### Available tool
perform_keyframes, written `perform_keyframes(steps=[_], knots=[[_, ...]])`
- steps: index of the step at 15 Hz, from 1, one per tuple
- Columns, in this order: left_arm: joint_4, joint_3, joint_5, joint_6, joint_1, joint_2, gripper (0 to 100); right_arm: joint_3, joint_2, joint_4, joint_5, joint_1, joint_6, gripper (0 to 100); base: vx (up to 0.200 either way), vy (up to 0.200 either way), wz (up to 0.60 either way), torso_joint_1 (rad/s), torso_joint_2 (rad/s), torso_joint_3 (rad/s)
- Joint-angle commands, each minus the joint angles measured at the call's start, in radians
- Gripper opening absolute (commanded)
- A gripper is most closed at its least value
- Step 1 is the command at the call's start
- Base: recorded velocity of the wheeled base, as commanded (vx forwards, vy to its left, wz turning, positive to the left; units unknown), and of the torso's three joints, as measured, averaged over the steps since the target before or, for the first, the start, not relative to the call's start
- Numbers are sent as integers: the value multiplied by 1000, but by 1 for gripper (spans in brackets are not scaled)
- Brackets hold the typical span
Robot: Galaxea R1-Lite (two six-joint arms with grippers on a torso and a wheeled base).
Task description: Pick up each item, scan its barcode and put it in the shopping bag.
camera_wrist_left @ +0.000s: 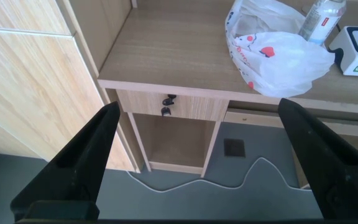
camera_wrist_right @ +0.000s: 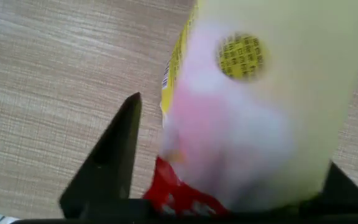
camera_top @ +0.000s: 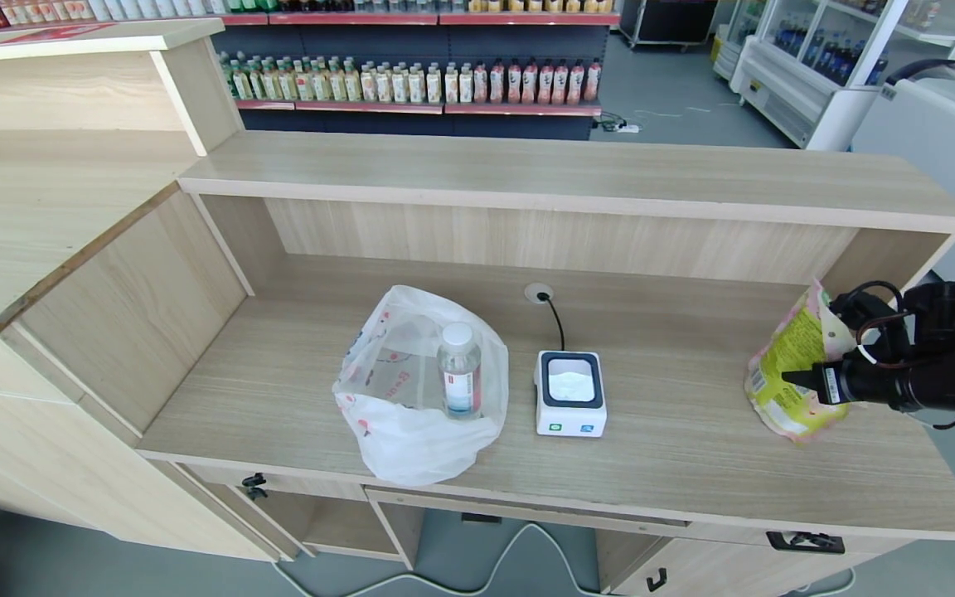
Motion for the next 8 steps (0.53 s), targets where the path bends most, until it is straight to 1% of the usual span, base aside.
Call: perform_keyframes(steps=[1, 3, 6, 8], knots=[[0, 0, 1, 0, 0, 0, 100, 2, 41, -18, 10, 2, -1, 0, 0, 0, 0, 0, 0, 0], [0, 0, 1, 0, 0, 0, 100, 10, 55, -68, 16, 3, -2, 0, 0, 0, 0, 0, 0, 0], [0, 0, 1, 0, 0, 0, 100, 16, 14, -78, 48, 3, -2, 0, 0, 0, 0, 0, 0, 0], [0, 0, -1, 0, 0, 0, 100, 43, -111, -68, 100, 7, 12, 0, 0, 0, 0, 0, 0, 0]])
